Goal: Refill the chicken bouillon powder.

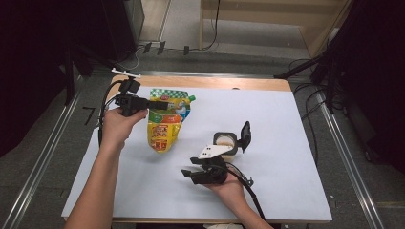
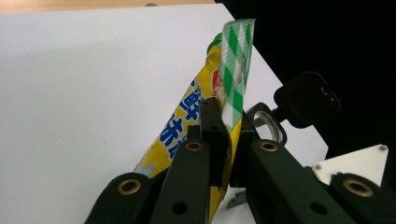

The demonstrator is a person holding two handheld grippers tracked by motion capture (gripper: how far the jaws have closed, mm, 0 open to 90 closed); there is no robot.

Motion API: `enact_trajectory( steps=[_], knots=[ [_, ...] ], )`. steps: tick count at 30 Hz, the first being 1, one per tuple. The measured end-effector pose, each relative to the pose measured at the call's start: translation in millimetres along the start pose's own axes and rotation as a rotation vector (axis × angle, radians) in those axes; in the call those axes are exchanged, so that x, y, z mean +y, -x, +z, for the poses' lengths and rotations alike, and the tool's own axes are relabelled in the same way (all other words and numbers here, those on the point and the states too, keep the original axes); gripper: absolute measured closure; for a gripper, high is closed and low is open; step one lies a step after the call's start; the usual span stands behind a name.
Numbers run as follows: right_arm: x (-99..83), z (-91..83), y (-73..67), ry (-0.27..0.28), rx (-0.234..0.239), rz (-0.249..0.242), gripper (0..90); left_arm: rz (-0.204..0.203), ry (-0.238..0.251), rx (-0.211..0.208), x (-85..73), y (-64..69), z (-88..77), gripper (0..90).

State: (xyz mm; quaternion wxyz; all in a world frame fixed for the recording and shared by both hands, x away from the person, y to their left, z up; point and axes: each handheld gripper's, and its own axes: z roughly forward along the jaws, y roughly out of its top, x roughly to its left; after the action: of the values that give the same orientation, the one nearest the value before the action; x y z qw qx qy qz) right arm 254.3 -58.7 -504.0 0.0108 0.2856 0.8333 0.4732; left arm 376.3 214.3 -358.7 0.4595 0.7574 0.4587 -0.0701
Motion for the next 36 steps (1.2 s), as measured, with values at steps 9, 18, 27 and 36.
enact_trajectory(
  steps=[9, 18, 27, 36],
  knots=[
    [-1.8, -5.7, 1.3, 0.010, 0.000, 0.014, 45.8, -0.001, 0.027, -0.004, -0.7, -15.4, 7.8, 89.0],
    [-0.8, -5.8, -0.6, 0.003, 0.004, 0.006, 45.7, 0.009, -0.019, 0.003, -4.4, -13.4, -1.2, 86.9],
    [3.0, -4.1, -1.7, 0.007, 0.014, -0.012, 45.7, -0.004, -0.008, -0.009, -14.2, -12.4, -11.6, 82.2],
    [7.3, -0.9, -4.9, 0.002, 0.028, -0.031, 45.7, 0.013, 0.004, -0.028, -18.2, -0.2, -24.6, 72.2]
  ],
)
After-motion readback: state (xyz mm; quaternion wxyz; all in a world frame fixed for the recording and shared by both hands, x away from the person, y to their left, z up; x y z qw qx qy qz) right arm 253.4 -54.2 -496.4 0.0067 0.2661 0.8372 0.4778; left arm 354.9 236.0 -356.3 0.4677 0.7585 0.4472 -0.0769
